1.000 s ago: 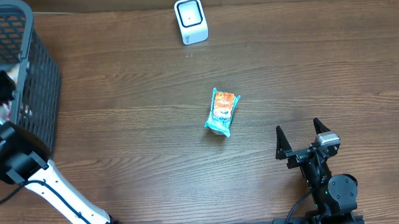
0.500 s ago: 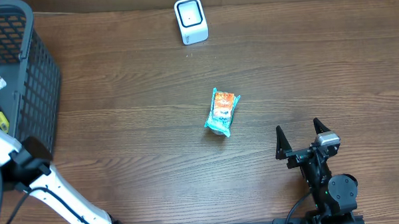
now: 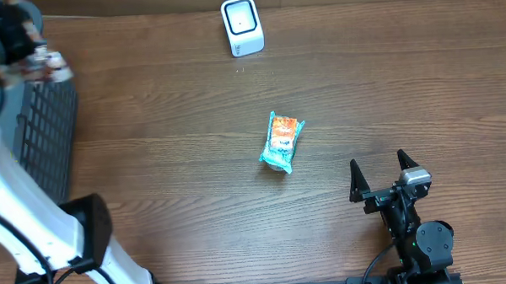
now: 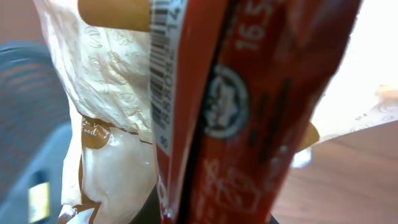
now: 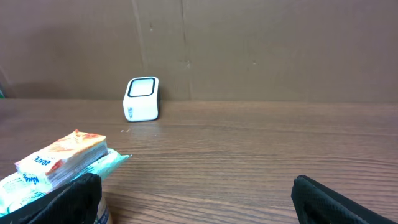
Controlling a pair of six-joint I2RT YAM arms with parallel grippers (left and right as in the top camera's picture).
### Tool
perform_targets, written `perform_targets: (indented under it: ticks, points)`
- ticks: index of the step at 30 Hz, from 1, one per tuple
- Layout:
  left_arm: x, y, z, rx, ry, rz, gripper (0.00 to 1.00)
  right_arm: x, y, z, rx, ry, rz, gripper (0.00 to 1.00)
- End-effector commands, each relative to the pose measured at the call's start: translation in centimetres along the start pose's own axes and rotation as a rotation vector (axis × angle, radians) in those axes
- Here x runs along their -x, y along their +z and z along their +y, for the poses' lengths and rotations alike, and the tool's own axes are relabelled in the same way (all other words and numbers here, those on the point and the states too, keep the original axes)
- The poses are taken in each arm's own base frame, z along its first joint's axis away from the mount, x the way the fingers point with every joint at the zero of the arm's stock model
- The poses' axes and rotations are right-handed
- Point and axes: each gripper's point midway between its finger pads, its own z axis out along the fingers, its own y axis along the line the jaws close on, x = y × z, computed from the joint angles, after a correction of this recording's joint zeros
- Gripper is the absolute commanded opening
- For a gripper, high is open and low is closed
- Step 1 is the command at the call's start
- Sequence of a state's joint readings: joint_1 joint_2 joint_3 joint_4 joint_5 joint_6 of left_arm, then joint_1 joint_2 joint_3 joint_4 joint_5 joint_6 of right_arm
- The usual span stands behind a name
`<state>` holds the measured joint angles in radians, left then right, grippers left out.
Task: Scan the item barcode
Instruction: 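Carry the red snack item with the left gripper toward the scanner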
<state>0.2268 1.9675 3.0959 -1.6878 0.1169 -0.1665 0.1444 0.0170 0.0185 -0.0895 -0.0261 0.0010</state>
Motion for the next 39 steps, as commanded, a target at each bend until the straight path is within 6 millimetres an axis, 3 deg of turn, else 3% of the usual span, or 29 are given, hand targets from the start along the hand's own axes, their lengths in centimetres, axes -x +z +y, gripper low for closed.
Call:
perform_targets:
  ticks: [1,8,15,19,27,32,39]
  points:
    - [-1.2,0.4,-4.2,-0.091,0.029,0.039,0.04,-0.3,0.1,-0.1,-0.001,0.007,0.004,1.00]
    - [-6.6,4.0,-9.6,-0.092,0.096,0.241,0.04,-0.3,0.1,-0.1,-0.001,0.007,0.004,1.00]
    - [-15.1,8.0,-12.5,-0.013,0.123,0.529,0.04,-0.3,0.1,-0.1,-0.001,0.007,0.004,1.00]
    - [-20.7,9.9,-12.8,0.064,0.124,0.698,0.04,-0.3,0.1,-0.1,-0.001,0.007,0.004,1.00]
    - [-29.4,13.5,-12.2,0.203,0.125,0.847,0.04,-0.3,0.1,-0.1,-0.001,0.007,0.004,1.00]
    - [-33.6,15.1,-12.2,0.224,0.135,0.889,0.04,-0.3,0.1,-0.1,-0.001,0.007,0.004,1.00]
    - [-37.9,16.2,-11.9,0.269,0.085,0.916,0.04,-0.3,0.1,-0.1,-0.001,0.007,0.004,1.00]
